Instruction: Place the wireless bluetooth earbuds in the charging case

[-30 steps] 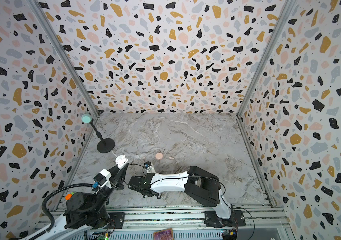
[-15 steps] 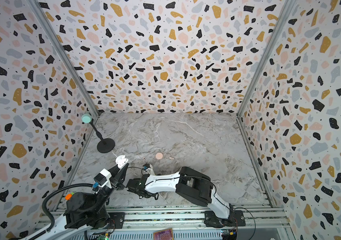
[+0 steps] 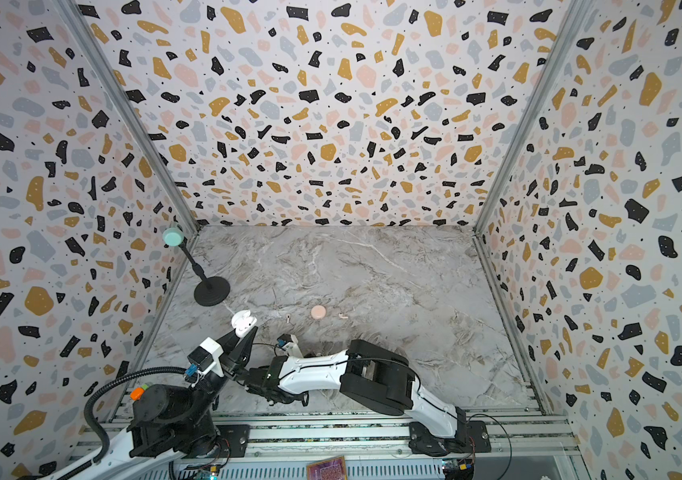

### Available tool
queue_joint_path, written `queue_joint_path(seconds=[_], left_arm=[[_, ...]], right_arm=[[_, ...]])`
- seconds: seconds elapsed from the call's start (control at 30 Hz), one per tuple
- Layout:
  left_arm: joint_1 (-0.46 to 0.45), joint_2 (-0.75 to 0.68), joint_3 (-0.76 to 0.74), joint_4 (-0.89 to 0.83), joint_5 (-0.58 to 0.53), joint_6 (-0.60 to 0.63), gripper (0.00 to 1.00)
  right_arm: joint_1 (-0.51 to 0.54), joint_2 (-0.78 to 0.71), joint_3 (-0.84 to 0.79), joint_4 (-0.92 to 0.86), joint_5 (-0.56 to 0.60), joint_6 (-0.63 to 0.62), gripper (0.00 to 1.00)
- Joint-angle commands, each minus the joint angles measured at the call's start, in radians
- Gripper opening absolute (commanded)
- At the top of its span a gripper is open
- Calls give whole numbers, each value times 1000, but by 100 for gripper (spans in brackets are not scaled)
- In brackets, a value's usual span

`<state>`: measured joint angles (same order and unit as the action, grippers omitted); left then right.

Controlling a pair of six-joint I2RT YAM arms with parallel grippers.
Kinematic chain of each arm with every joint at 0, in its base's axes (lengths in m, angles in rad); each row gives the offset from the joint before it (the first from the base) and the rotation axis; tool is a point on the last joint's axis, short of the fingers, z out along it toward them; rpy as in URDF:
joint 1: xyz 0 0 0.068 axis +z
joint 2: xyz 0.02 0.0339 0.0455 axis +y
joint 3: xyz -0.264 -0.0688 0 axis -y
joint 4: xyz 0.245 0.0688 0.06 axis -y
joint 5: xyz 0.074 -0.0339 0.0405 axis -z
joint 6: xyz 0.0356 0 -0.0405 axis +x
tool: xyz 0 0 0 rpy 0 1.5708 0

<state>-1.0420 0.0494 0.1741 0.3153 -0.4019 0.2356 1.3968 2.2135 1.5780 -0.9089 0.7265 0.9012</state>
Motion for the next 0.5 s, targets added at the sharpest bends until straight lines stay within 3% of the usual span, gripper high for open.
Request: queue_joint_path(seconds=[0.0,0.27,0.47], left_arm=[[-3,-11,-13,58,4,2,0],[-3,-11,-14,57,6,2,0],[-2,-16,-12,55,2,5,0]], right_arm=[[17,11,25,-3,-28,-34,18],[21,-17,3,60,-94,-65,21],[19,-176,-141,269,-190,-146,25]])
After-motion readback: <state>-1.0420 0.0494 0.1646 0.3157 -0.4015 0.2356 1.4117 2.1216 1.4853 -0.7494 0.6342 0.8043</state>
